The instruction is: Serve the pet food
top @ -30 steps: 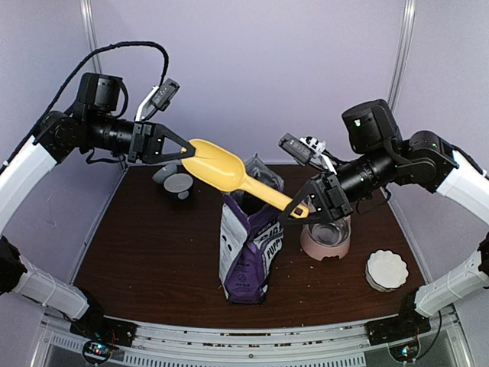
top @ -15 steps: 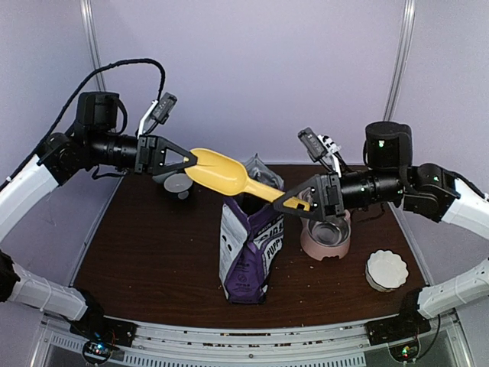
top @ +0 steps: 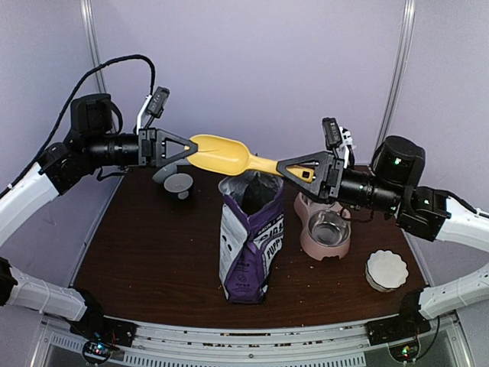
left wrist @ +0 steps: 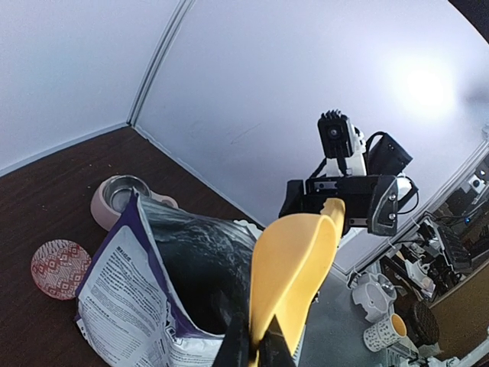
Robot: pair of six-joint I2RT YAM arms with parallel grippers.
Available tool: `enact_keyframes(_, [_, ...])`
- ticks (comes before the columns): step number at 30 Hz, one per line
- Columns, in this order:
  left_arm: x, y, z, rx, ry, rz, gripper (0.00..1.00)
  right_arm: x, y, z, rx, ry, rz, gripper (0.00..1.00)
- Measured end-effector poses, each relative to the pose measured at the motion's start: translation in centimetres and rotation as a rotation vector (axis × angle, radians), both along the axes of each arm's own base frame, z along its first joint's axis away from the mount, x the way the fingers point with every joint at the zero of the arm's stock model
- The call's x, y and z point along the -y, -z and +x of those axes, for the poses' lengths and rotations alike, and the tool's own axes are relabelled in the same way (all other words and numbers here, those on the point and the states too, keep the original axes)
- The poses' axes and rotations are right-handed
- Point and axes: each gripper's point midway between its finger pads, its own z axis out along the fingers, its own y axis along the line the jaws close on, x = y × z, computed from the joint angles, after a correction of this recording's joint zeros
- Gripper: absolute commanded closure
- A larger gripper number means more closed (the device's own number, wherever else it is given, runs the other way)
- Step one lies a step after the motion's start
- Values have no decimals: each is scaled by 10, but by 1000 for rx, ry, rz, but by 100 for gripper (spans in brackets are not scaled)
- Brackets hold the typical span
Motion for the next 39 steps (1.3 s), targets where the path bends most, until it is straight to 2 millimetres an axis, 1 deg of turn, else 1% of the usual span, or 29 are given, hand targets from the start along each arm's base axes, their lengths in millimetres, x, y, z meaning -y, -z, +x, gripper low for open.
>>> enact_keyframes(4, [1,0,1,-6,2,-2,100,-1,-6,1,11,5,19,14])
enact_keyframes(8, [2,1,1,-12,4,-2,100,-6,-3,4,8,0,12,22])
enact_keyframes(12, [4,4,2,-23,8,2,100,-11,-1,5,3,-10,6,25])
enact_keyframes(16, [7,8,2,-35,19,9,100,-14,0,4,3,-24,4,32])
enact_keyframes(17, [8,9,2,-37,22,10,100,-14,1,4,2,-26,3,35])
enact_keyframes(21, [9,10,2,-41,28,12,100,-15,1,2,1,-36,3,41])
enact_keyframes(33, [11,14,5,-49,27,17,100,-16,1,0,3,-47,1,57])
enact_keyframes(39, [12,16,7,-56,26,22,100,-16,1,1,5,-46,1,66])
